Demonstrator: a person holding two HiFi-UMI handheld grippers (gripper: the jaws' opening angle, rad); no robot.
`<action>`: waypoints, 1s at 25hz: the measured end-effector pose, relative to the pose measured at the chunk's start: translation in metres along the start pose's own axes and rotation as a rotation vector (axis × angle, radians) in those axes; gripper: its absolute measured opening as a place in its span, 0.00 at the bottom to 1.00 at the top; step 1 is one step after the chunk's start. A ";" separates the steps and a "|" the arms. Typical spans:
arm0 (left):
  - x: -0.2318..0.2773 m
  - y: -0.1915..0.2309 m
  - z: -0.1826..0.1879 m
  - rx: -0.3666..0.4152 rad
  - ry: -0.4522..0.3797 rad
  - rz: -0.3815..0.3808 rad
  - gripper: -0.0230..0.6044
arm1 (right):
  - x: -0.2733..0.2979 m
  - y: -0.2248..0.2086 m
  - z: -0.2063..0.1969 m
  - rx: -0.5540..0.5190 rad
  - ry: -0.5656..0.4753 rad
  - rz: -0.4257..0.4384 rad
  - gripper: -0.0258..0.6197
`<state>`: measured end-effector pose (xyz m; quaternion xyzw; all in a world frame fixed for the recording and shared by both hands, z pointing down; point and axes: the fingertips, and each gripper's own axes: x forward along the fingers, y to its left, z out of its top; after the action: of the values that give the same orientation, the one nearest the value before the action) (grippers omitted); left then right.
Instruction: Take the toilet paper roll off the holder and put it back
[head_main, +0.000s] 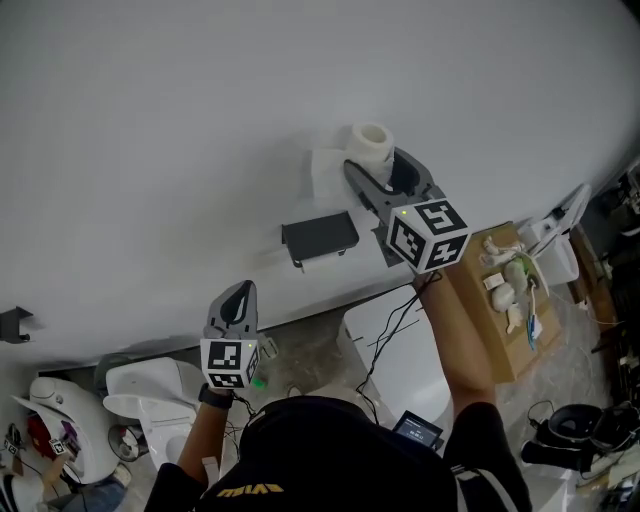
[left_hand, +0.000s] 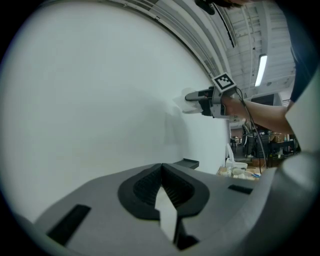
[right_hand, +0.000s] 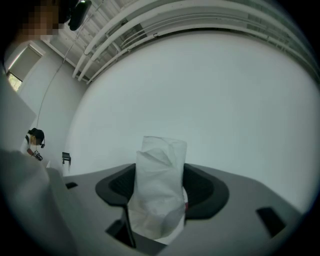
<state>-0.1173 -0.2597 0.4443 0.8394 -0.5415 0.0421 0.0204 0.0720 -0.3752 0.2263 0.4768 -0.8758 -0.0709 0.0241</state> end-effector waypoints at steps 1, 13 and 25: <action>0.002 0.000 -0.002 -0.003 0.006 0.001 0.05 | 0.001 -0.003 0.005 0.008 -0.007 0.003 0.47; -0.001 0.003 -0.011 -0.024 0.022 0.018 0.05 | 0.008 -0.007 0.052 0.058 -0.034 0.084 0.47; 0.000 0.005 -0.008 -0.025 0.009 0.021 0.05 | 0.003 0.018 0.082 0.023 -0.050 0.145 0.47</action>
<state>-0.1225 -0.2607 0.4520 0.8331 -0.5507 0.0393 0.0332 0.0465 -0.3595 0.1473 0.4104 -0.9092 -0.0707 0.0020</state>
